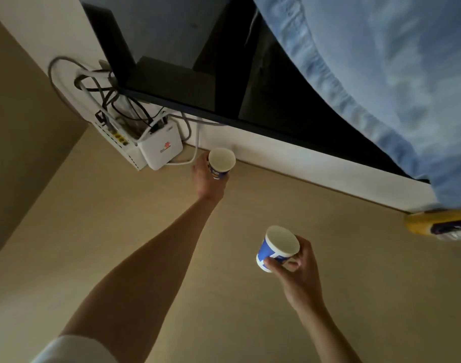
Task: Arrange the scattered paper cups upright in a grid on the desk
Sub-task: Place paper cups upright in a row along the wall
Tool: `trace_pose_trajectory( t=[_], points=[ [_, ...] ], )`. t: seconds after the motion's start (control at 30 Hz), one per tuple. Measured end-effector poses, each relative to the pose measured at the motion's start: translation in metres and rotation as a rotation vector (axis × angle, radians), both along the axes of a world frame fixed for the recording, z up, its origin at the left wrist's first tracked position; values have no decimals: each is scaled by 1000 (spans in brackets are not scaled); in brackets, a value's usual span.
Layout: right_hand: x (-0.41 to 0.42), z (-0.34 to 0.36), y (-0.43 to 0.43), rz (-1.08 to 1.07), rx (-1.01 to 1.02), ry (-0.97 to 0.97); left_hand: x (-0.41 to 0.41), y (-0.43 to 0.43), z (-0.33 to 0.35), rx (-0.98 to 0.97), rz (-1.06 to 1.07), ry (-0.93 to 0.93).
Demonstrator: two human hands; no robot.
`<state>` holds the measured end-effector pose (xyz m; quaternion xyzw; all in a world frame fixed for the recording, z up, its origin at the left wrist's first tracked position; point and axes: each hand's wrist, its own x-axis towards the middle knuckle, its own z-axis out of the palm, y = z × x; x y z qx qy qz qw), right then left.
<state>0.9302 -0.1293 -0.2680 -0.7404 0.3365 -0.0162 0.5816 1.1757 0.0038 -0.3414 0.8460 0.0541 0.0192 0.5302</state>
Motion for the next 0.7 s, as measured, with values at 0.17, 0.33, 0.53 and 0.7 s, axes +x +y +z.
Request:
trace_pose_trajectory(
  t=[0.17, 0.33, 0.53, 0.7],
  points=[
    [6, -3, 3, 2, -26, -5, 22, -2, -7, 48, 25, 20],
    [14, -2, 2, 4, -42, -15, 34, -1, -9, 85, 21, 5],
    [30, 0, 5, 0, -48, -20, 27, 4, -9, 83, 7, 45],
    [61, -3, 4, -5, -61, -53, -8, 19, 0, -6, 58, 79]
  ],
)
